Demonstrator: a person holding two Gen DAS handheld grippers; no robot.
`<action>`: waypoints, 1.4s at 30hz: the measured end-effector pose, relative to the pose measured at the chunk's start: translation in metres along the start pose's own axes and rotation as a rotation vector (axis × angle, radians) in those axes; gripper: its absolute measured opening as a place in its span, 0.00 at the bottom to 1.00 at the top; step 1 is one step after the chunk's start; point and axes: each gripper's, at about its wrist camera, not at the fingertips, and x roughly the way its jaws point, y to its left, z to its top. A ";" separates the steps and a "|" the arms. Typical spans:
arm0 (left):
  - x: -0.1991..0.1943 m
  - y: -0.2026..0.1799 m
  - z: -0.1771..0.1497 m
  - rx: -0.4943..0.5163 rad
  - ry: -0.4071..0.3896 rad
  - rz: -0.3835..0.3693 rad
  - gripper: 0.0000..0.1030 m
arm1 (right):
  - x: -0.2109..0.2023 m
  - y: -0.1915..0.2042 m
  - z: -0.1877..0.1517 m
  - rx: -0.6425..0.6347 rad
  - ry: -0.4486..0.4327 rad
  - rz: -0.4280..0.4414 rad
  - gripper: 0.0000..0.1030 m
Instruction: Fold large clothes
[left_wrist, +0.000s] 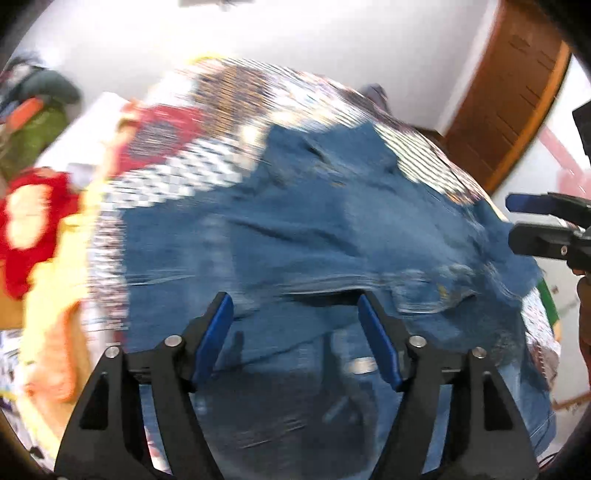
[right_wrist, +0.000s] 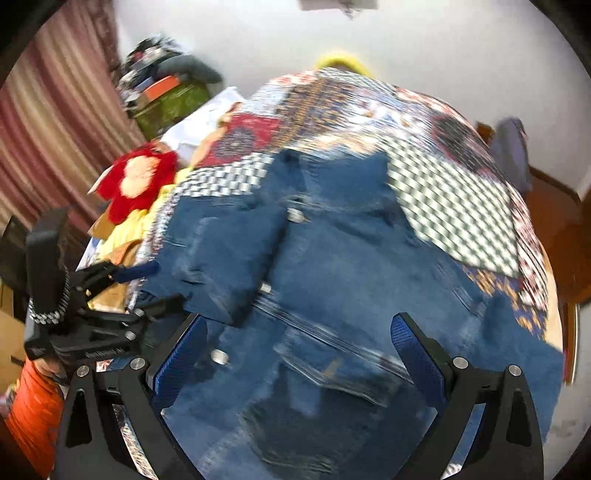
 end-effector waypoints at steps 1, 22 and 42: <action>-0.009 0.014 -0.003 -0.010 -0.017 0.042 0.71 | 0.003 0.011 0.005 -0.020 0.000 0.007 0.97; 0.040 0.146 -0.071 -0.193 0.094 0.173 0.81 | 0.215 0.165 0.032 -0.370 0.264 -0.139 0.89; 0.075 0.126 -0.076 -0.083 0.142 0.300 0.82 | 0.143 0.145 0.041 -0.327 0.057 -0.123 0.15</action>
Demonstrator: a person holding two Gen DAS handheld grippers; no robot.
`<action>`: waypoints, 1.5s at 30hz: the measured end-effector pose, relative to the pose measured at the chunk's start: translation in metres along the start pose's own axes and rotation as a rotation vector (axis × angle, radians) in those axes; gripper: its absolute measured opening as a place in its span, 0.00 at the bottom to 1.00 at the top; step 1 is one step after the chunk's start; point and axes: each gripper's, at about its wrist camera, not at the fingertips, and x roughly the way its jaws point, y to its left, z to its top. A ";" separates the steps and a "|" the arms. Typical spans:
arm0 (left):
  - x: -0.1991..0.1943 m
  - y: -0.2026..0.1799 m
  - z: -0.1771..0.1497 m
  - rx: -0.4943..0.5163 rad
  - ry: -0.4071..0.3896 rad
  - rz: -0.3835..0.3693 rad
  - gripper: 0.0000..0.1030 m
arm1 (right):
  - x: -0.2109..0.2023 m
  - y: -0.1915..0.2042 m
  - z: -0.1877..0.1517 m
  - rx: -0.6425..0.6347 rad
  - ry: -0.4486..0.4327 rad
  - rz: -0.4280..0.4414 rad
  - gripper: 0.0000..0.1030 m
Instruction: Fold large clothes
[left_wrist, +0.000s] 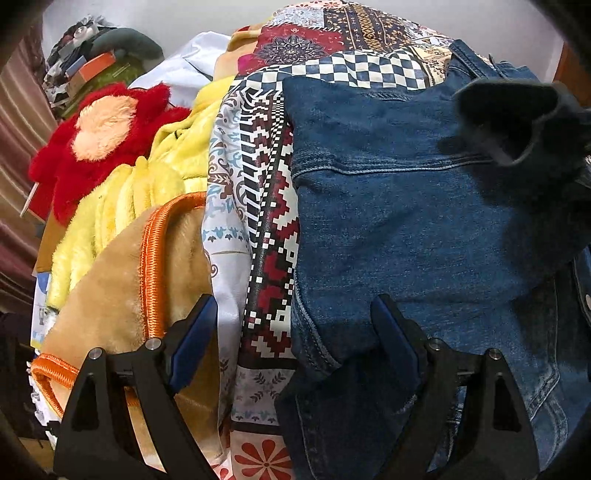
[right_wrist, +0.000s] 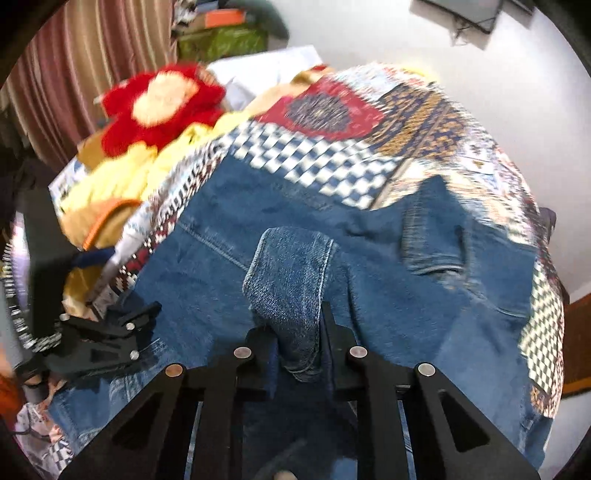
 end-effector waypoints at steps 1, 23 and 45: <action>0.000 0.001 0.000 -0.004 0.004 -0.002 0.82 | -0.010 -0.008 -0.002 0.015 -0.016 0.000 0.15; -0.057 -0.130 0.067 0.129 -0.065 -0.211 0.81 | -0.078 -0.175 -0.124 0.407 -0.041 0.009 0.15; -0.058 -0.185 0.075 0.199 -0.043 -0.259 0.84 | -0.071 -0.195 -0.134 0.326 0.028 -0.026 0.16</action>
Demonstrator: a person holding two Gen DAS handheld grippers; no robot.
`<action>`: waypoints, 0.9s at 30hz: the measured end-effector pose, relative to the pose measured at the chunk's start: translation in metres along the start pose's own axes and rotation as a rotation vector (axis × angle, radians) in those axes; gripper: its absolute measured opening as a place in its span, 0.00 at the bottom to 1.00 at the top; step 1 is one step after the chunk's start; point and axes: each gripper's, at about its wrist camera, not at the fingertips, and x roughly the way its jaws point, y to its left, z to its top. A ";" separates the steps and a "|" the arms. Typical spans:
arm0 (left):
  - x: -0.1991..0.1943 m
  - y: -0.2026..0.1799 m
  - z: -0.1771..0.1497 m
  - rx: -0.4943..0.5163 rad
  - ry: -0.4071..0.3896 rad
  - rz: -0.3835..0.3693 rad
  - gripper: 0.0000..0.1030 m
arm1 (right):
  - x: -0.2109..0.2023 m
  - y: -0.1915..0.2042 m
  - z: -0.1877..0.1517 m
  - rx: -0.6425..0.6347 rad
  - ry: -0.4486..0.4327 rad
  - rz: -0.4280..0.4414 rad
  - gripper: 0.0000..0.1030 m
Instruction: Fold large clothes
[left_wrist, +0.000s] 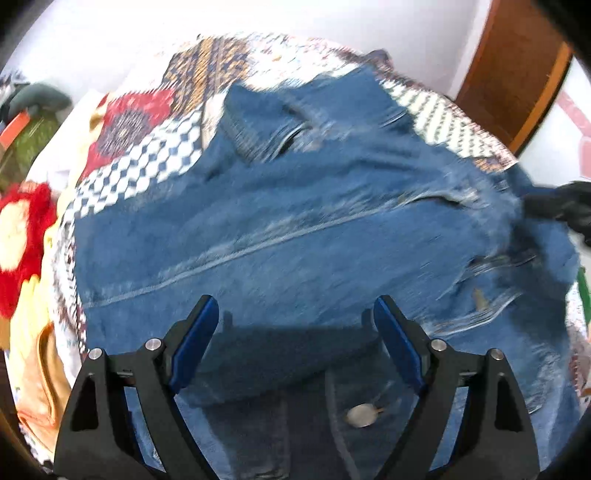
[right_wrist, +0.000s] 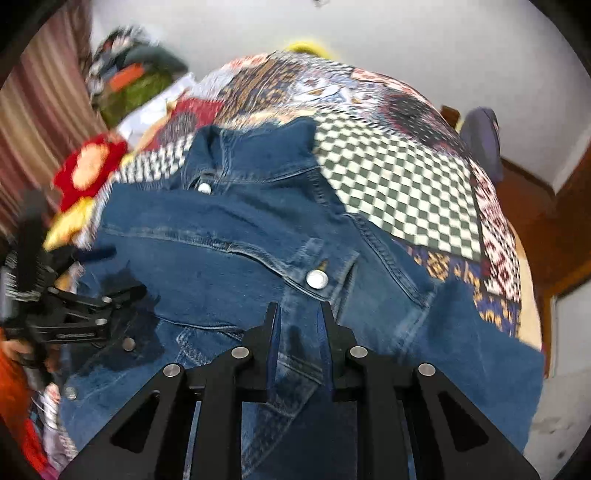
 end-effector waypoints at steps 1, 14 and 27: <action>-0.002 -0.007 0.002 0.009 -0.006 -0.011 0.84 | 0.006 0.005 0.001 -0.014 0.017 -0.004 0.16; 0.040 -0.034 -0.013 0.120 0.046 0.056 0.89 | 0.063 -0.001 -0.024 -0.038 0.132 -0.158 0.87; 0.001 -0.044 -0.023 0.147 0.020 0.070 0.91 | -0.023 -0.026 -0.027 0.098 -0.017 -0.017 0.87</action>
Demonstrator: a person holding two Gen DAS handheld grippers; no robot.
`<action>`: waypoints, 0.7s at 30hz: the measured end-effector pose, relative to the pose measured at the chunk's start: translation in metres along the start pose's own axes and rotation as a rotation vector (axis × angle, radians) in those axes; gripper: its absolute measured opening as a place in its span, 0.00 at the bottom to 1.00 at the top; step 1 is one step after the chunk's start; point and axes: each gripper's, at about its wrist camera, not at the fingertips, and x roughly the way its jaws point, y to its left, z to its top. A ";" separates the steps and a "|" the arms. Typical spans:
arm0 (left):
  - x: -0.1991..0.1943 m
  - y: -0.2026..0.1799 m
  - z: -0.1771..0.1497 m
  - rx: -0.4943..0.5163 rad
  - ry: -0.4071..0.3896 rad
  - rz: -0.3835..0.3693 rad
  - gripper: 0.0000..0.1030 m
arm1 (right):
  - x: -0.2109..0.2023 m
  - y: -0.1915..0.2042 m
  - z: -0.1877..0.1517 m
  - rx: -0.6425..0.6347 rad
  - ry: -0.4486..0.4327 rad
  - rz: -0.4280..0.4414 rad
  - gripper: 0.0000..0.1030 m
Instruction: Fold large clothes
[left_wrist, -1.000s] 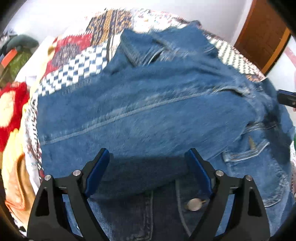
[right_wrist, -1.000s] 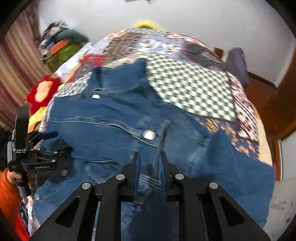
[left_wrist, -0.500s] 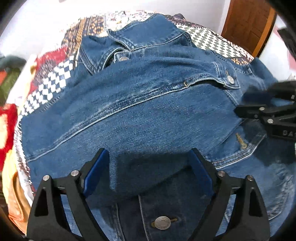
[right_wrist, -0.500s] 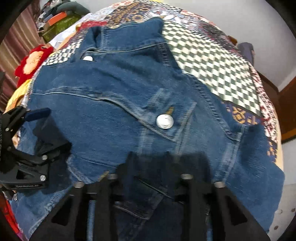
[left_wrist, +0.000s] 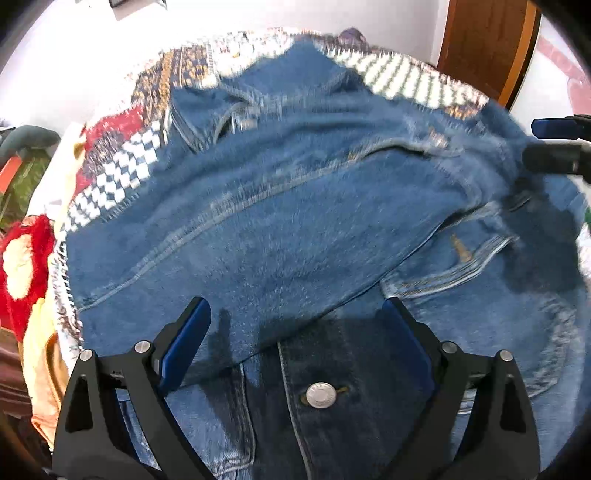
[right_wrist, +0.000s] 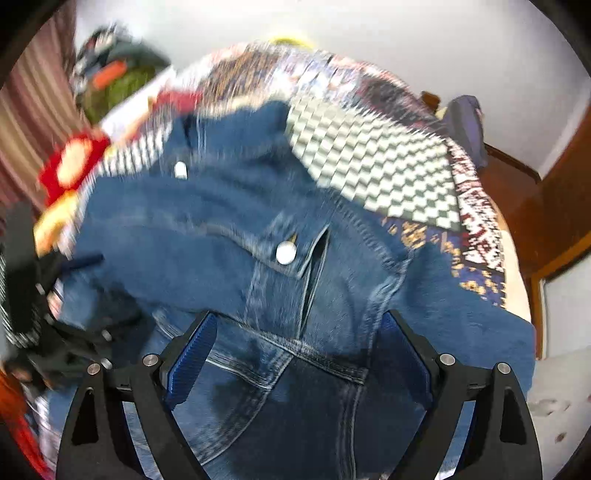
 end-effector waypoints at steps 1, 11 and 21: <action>-0.007 -0.002 0.002 0.000 -0.016 0.002 0.91 | -0.007 -0.004 0.004 0.016 -0.015 0.008 0.87; -0.074 -0.029 0.037 0.012 -0.195 -0.044 0.92 | -0.099 -0.080 -0.003 0.188 -0.178 -0.056 0.87; -0.064 -0.084 0.062 0.066 -0.195 -0.147 0.92 | -0.108 -0.190 -0.085 0.467 -0.114 -0.113 0.87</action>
